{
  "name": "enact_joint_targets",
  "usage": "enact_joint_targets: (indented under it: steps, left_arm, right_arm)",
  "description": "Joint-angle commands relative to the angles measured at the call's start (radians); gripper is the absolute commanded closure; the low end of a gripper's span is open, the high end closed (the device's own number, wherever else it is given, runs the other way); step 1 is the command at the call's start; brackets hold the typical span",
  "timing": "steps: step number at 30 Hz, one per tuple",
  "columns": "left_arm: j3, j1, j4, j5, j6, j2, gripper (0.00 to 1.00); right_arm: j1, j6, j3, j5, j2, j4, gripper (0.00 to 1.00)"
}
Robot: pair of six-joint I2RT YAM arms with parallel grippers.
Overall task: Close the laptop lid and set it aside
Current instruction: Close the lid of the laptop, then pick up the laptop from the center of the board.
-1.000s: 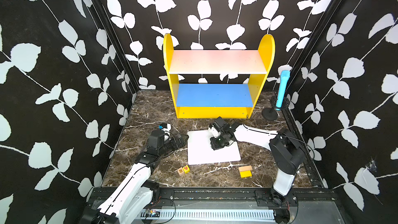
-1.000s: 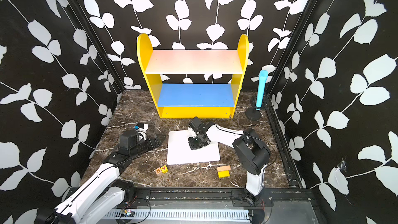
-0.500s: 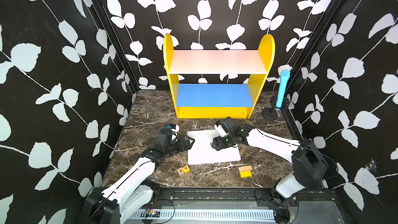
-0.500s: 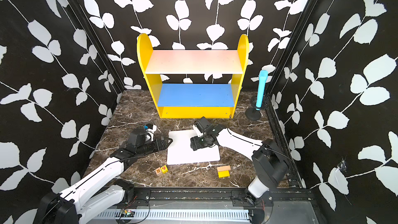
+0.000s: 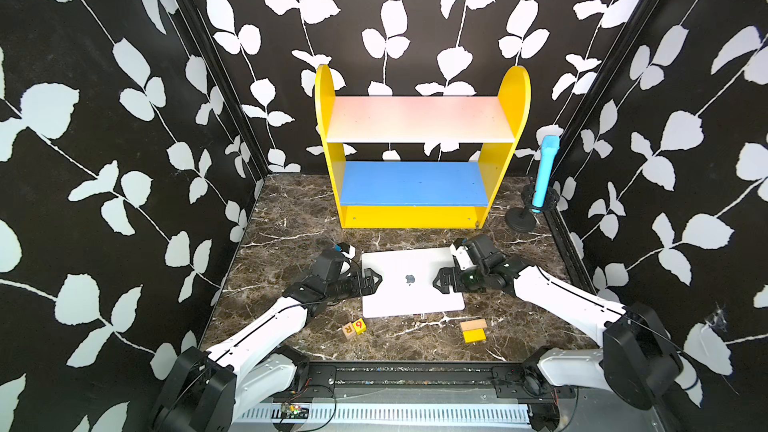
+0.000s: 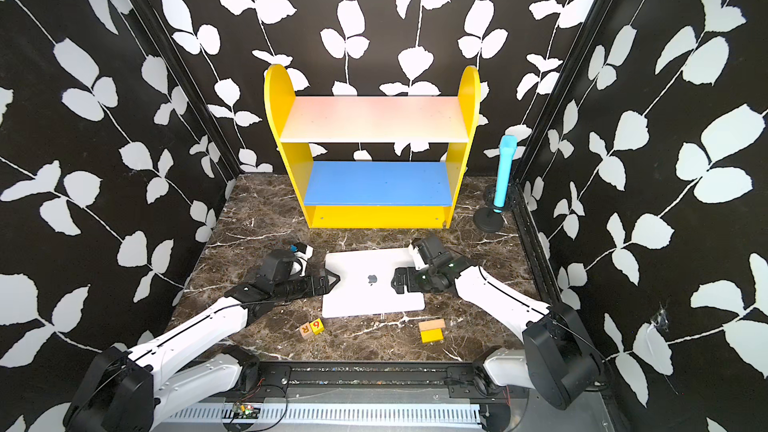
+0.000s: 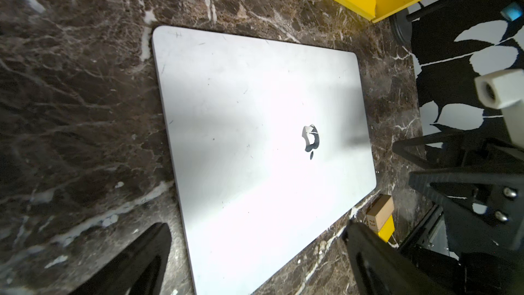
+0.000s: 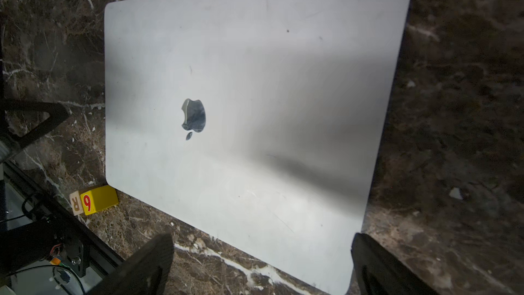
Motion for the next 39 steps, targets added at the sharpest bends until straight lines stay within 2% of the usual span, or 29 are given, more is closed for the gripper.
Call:
enact_joint_targets:
  steps: [1,8,17,30,39]
  left_arm:
    - [0.015,-0.007,-0.008,-0.014,0.022,0.001,0.02]
    - [-0.008,-0.014,-0.021,-0.013,0.026,0.009,0.02]
    - [-0.027,-0.018,-0.012,-0.004,0.024,0.034,0.02]
    - [-0.051,-0.02,0.095,0.064,0.013,0.138,0.02]
    - [-0.074,-0.02,0.155,0.081,0.003,0.185,0.07]
  right_arm:
    - [-0.036,0.033,-0.05,-0.078,-0.032,0.074,0.01]
    - [-0.097,0.056,-0.139,-0.135,-0.066,0.136,0.04]
    - [-0.129,0.088,-0.201,-0.201,-0.025,0.229,0.1]
    - [-0.165,0.106,-0.223,-0.263,0.043,0.306,0.17]
    - [-0.181,0.14,-0.253,-0.313,0.092,0.392,0.24]
